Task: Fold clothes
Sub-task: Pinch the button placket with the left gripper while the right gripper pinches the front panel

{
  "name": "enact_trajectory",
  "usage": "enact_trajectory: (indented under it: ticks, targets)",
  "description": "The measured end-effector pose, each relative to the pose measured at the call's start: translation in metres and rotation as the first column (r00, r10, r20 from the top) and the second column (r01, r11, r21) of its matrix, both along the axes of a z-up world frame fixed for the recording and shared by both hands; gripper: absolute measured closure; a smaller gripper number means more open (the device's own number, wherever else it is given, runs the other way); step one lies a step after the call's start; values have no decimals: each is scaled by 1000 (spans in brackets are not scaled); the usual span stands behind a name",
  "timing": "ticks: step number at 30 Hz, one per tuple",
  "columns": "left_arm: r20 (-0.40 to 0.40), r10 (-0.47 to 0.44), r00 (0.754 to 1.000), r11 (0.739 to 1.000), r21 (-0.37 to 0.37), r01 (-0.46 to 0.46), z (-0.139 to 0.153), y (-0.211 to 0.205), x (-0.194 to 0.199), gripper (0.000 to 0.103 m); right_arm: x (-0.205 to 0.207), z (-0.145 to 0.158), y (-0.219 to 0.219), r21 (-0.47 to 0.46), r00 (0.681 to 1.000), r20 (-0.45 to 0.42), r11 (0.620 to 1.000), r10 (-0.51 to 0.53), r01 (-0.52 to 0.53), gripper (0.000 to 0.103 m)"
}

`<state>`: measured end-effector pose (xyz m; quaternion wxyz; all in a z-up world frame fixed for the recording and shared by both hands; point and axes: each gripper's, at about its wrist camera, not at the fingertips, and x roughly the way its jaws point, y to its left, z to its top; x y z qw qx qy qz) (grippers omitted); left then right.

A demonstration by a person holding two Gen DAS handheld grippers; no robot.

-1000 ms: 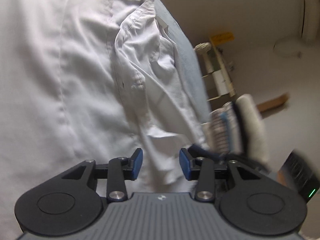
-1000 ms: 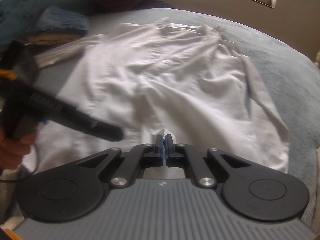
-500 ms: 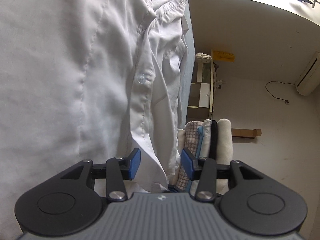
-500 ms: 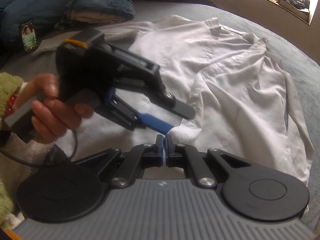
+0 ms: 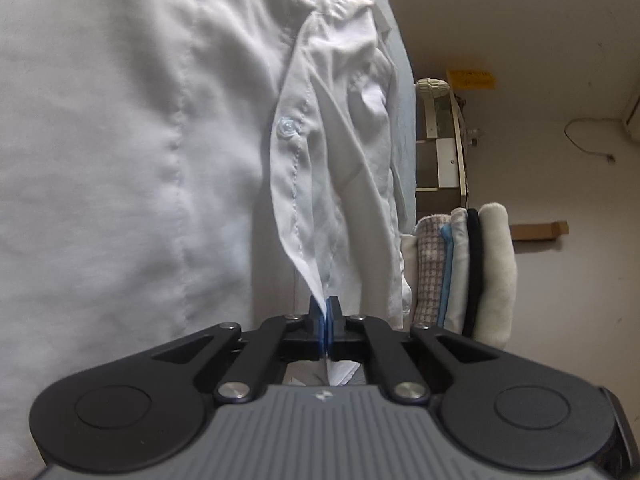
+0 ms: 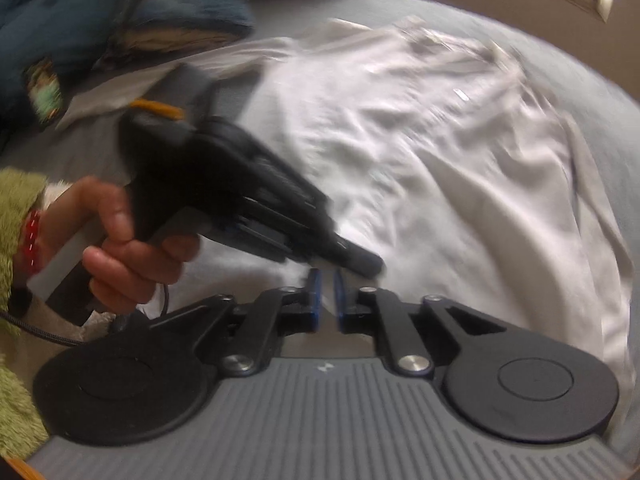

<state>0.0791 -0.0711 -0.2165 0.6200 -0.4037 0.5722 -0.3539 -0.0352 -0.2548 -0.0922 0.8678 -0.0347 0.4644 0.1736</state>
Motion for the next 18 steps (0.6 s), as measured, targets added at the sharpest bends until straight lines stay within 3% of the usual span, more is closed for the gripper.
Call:
enact_trajectory:
  ticks: [3, 6, 9, 12, 13, 15, 18]
  targets:
    - [0, 8, 1000, 1000, -8, -8, 2, 1, 0, 101, -8, -1, -48, 98, 977, -44, 972, -210, 214, 64]
    - [-3, 14, 1000, 1000, 18, -14, 2, 2, 1, 101, -16, -5, -106, 162, 887, -93, 872, -452, 462, 62]
    - [-14, 16, 1000, 998, 62, -15, -2, 4, 1, 101, -22, -7, -155, 144, 775, -86, 762, -626, 632, 62]
    - [-10, 6, 1000, 994, 112, -5, -6, 1, 0, 101, -12, -16, -188, 44, 694, -55, 692, -718, 720, 60]
    - [-2, 1, 1000, 992, 126, 0, -5, -1, -1, 101, -8, -20, -195, 9, 677, -40, 677, -735, 736, 53]
    - [20, -13, 1000, 988, 156, 10, -3, -5, -2, 101, 4, -32, -206, -34, 683, -23, 683, -730, 729, 44]
    - [52, -38, 998, 979, 200, 27, -1, -10, -4, 101, 30, -45, -214, -70, 734, 3, 733, -679, 677, 42]
